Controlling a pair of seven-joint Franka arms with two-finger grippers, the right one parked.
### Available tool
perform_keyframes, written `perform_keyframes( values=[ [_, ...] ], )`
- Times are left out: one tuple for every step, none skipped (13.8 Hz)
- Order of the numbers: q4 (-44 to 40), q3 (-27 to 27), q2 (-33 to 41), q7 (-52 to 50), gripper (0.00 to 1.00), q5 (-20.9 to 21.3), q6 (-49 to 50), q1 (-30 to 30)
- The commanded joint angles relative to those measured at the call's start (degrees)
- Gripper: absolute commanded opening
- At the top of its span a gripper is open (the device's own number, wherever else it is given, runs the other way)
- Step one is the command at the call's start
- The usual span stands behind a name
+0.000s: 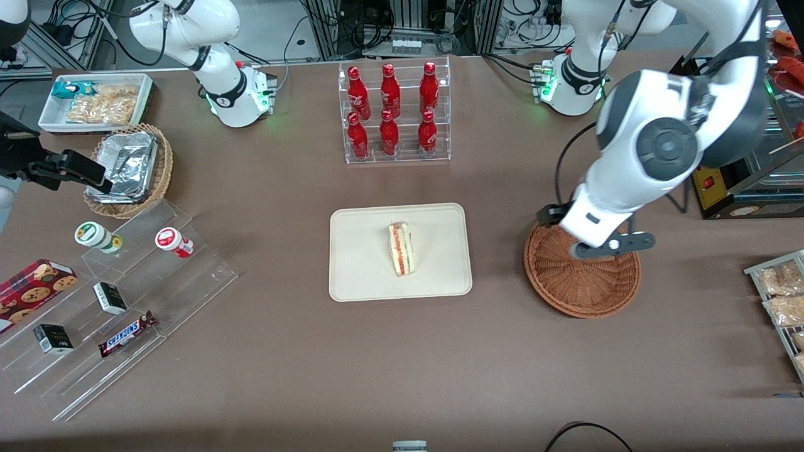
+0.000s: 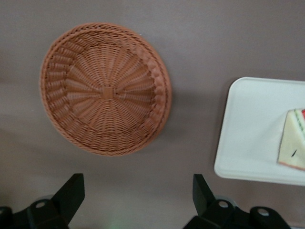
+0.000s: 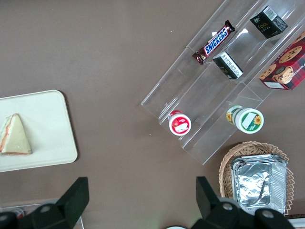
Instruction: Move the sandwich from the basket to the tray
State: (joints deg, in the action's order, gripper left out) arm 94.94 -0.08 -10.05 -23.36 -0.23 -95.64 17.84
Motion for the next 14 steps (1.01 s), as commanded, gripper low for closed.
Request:
perform_keyframes(
  values=[
    [6.5,-1.1,7.7,8.4,1.0,-0.4,2.5,-4.0],
    [7.2,-1.3,9.3,11.8,1.0,-0.2,4.3,-5.3],
    [7.0,-2.9,10.6,15.2,1.0,-0.2,6.2,-8.2],
    [6.4,-4.9,11.6,18.0,1.0,-0.3,8.0,-11.8],
    [5.8,-5.8,12.7,20.0,1.0,-0.3,9.9,-13.9],
    [5.3,-5.9,13.5,21.9,1.0,-0.3,11.0,-15.5],
    [5.0,-6.1,13.9,23.7,1.0,-0.3,11.3,-16.9],
    [4.9,-6.9,14.6,25.4,1.0,-0.2,11.4,-18.6],
    [4.8,-7.0,15.1,26.0,1.0,-0.2,11.3,-19.8],
    [4.3,-7.0,15.8,26.3,1.0,-0.1,11.4,-20.5],
    [3.6,-7.2,15.8,26.3,1.0,0.0,11.4,-21.4],
    [2.5,-7.4,15.8,26.2,1.0,0.0,11.4,-22.1],
    [1.6,-7.6,15.8,26.2,1.0,0.0,11.4,-22.5],
    [1.4,-8.1,15.8,26.1,1.0,0.0,11.3,-23.2]
  ],
)
